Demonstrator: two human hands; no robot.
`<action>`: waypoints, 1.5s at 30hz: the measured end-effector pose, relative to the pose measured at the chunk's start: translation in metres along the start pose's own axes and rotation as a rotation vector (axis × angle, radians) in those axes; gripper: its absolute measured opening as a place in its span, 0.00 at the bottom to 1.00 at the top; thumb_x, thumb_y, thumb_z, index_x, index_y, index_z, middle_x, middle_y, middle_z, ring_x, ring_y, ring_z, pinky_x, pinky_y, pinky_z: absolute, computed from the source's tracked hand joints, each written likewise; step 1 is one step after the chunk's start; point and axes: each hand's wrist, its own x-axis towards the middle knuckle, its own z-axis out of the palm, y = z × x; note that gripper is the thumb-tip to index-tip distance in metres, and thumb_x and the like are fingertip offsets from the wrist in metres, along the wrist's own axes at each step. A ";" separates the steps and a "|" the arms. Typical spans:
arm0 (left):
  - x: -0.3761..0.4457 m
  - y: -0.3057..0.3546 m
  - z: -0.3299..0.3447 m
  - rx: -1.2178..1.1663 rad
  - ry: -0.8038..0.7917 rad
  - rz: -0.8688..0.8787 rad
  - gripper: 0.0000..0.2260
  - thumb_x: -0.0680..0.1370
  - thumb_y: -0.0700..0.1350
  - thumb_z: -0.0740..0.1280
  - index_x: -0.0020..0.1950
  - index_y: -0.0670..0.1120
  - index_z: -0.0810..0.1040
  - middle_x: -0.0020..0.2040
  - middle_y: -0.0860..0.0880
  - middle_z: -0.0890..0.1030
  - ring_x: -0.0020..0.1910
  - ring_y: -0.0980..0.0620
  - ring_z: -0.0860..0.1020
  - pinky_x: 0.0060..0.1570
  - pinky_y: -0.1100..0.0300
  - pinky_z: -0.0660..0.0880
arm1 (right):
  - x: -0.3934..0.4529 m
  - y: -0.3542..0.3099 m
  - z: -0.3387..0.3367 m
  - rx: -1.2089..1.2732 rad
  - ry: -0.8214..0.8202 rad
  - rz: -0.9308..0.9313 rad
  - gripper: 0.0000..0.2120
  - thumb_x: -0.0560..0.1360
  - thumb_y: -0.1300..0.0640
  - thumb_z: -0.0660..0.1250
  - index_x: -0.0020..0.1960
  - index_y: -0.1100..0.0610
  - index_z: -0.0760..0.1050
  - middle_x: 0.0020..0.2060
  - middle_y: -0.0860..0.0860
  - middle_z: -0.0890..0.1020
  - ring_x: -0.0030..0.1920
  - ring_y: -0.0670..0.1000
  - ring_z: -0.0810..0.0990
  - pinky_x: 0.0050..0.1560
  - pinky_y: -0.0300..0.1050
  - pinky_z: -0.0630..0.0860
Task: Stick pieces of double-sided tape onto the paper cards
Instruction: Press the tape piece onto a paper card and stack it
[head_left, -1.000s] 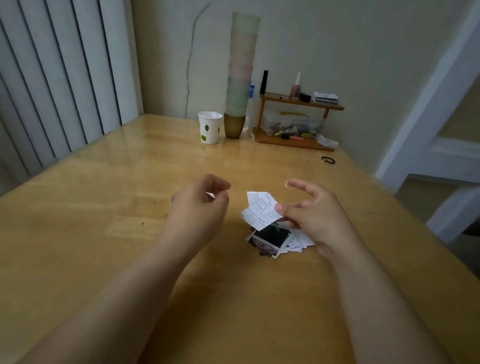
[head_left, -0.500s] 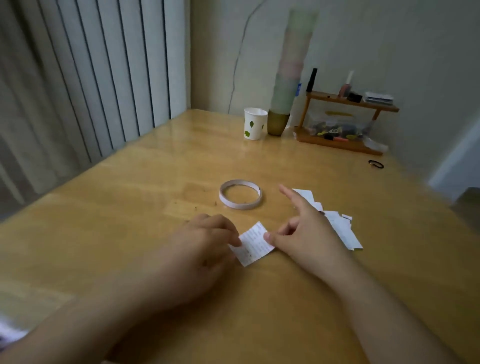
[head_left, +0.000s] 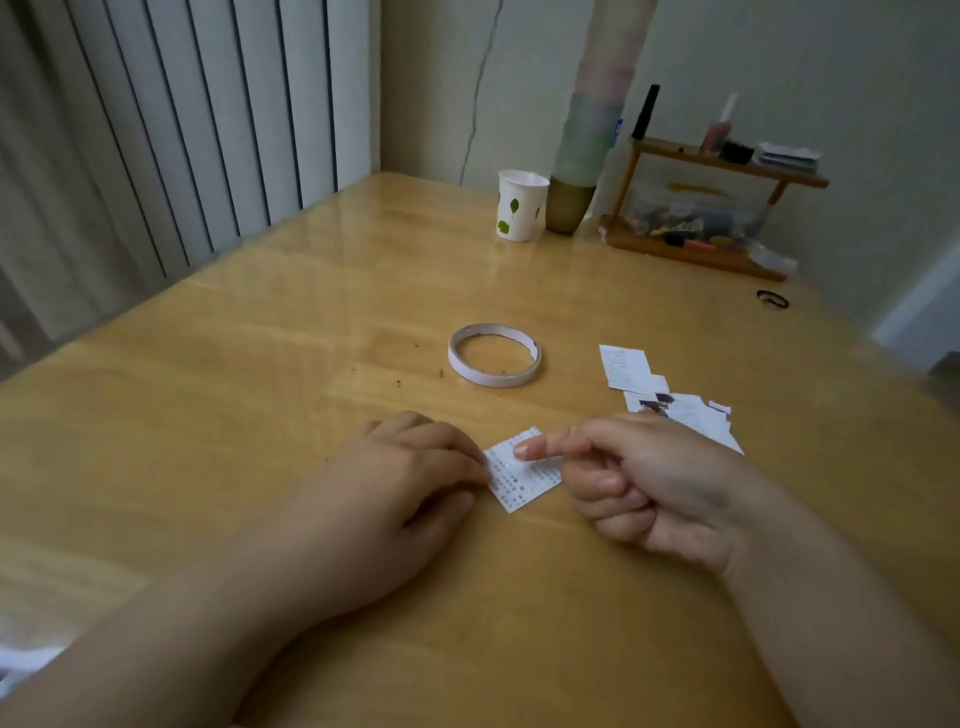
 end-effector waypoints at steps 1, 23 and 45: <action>0.000 0.000 0.000 0.003 0.001 0.005 0.18 0.75 0.54 0.53 0.56 0.55 0.80 0.54 0.62 0.77 0.54 0.61 0.72 0.56 0.56 0.72 | 0.001 0.001 0.000 -0.012 0.004 0.010 0.12 0.78 0.62 0.57 0.53 0.65 0.77 0.21 0.48 0.61 0.20 0.42 0.54 0.20 0.32 0.48; 0.001 0.008 0.008 0.227 -0.008 0.033 0.22 0.79 0.62 0.43 0.61 0.62 0.72 0.51 0.60 0.71 0.51 0.55 0.71 0.51 0.53 0.72 | 0.003 0.005 0.003 -0.276 0.076 -0.059 0.13 0.79 0.61 0.53 0.54 0.59 0.76 0.20 0.47 0.63 0.19 0.43 0.56 0.19 0.33 0.52; 0.001 0.007 0.010 0.272 0.030 0.059 0.20 0.79 0.61 0.47 0.61 0.60 0.75 0.50 0.60 0.72 0.50 0.55 0.72 0.48 0.55 0.73 | -0.004 0.007 -0.011 -1.059 0.229 -0.498 0.16 0.76 0.58 0.61 0.49 0.38 0.80 0.25 0.42 0.73 0.27 0.41 0.70 0.31 0.33 0.67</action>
